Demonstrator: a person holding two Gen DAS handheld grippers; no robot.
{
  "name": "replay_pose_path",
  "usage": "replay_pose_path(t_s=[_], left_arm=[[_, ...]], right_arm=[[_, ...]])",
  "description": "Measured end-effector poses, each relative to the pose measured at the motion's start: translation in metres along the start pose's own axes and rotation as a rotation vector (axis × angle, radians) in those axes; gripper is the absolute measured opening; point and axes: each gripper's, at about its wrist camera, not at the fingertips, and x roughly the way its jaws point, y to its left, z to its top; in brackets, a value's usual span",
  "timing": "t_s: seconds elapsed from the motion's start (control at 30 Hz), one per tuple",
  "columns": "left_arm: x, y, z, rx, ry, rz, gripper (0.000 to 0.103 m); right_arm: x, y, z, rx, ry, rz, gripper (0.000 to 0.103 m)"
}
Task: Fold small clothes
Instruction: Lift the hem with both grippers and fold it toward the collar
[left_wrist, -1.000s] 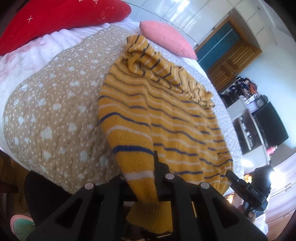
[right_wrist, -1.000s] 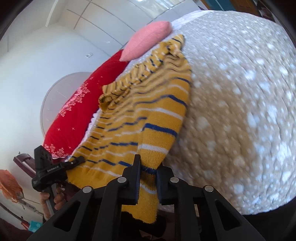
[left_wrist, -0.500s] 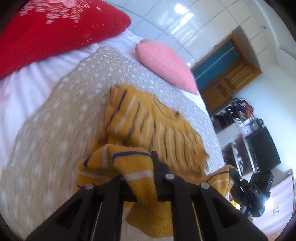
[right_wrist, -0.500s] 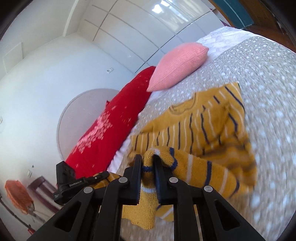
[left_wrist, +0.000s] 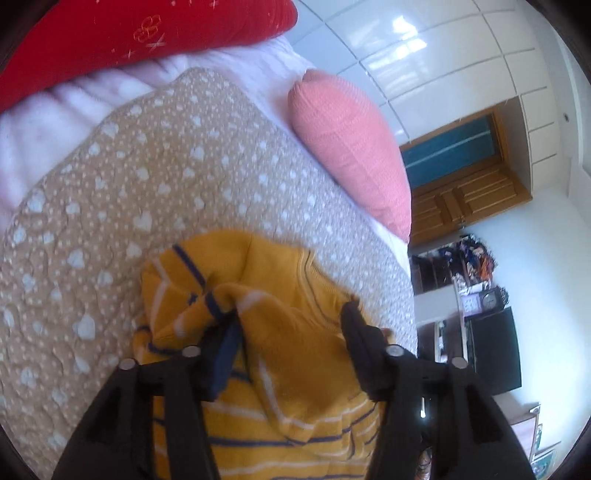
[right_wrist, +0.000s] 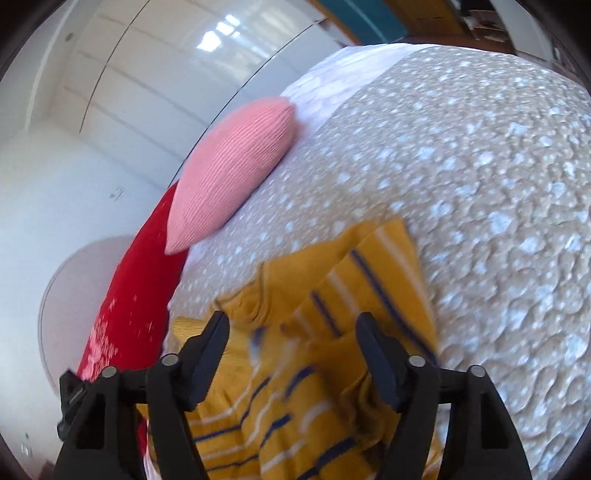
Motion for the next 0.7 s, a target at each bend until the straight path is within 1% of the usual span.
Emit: replay_pose_path(t_s=[0.07,0.13,0.17,0.23,0.27,0.3,0.37,0.4,0.47,0.5,0.53,0.57,0.6,0.67,0.7], left_arm=[[-0.008,-0.002,0.003,0.010,-0.030,0.003,0.072],[-0.017,-0.005,0.009,0.041,-0.063,0.011,0.077],[-0.020,-0.007,0.010,0.056,-0.071,0.025,0.078],[-0.024,-0.013,0.009,0.112,-0.070,0.085,0.078],[-0.025,-0.017,0.006,0.148,-0.062,0.108,0.078],[-0.025,-0.021,-0.001,0.209,-0.049,0.144,0.078],[-0.024,-0.025,-0.014,0.294,-0.029,0.200,0.078],[-0.022,-0.024,-0.021,0.330,-0.017,0.224,0.078],[-0.013,-0.015,-0.033,0.367,0.004,0.278,0.078],[-0.008,-0.010,-0.037,0.375,0.014,0.307,0.078],[-0.004,-0.005,-0.040,0.382,0.024,0.339,0.078],[0.003,0.001,-0.041,0.389,0.034,0.393,0.078],[0.010,0.009,-0.042,0.388,0.040,0.441,0.078],[0.015,0.020,-0.041,0.352,0.050,0.438,0.078],[0.017,0.028,-0.040,0.315,0.055,0.428,0.078]], right_arm=[[-0.006,0.002,0.005,-0.032,0.003,-0.014,0.077],[-0.017,0.014,0.003,-0.124,-0.001,-0.031,0.077],[-0.020,0.021,0.000,-0.168,0.001,-0.039,0.077],[-0.023,0.040,-0.008,-0.272,0.017,-0.050,0.077],[-0.022,0.050,-0.012,-0.328,0.027,-0.057,0.077],[-0.019,0.060,-0.017,-0.390,0.037,-0.071,0.077],[-0.007,0.076,-0.027,-0.500,0.054,-0.109,0.077],[0.004,0.085,-0.031,-0.557,0.076,-0.137,0.077],[0.027,0.092,-0.037,-0.611,0.130,-0.177,0.077],[0.039,0.094,-0.038,-0.626,0.170,-0.186,0.068],[0.049,0.093,-0.038,-0.631,0.205,-0.188,0.025],[0.059,0.091,-0.037,-0.633,0.234,-0.207,0.005],[0.066,0.086,-0.032,-0.638,0.218,-0.246,0.007],[0.072,0.075,-0.020,-0.620,0.180,-0.350,0.007],[0.075,0.062,-0.009,-0.569,0.164,-0.398,0.006]])
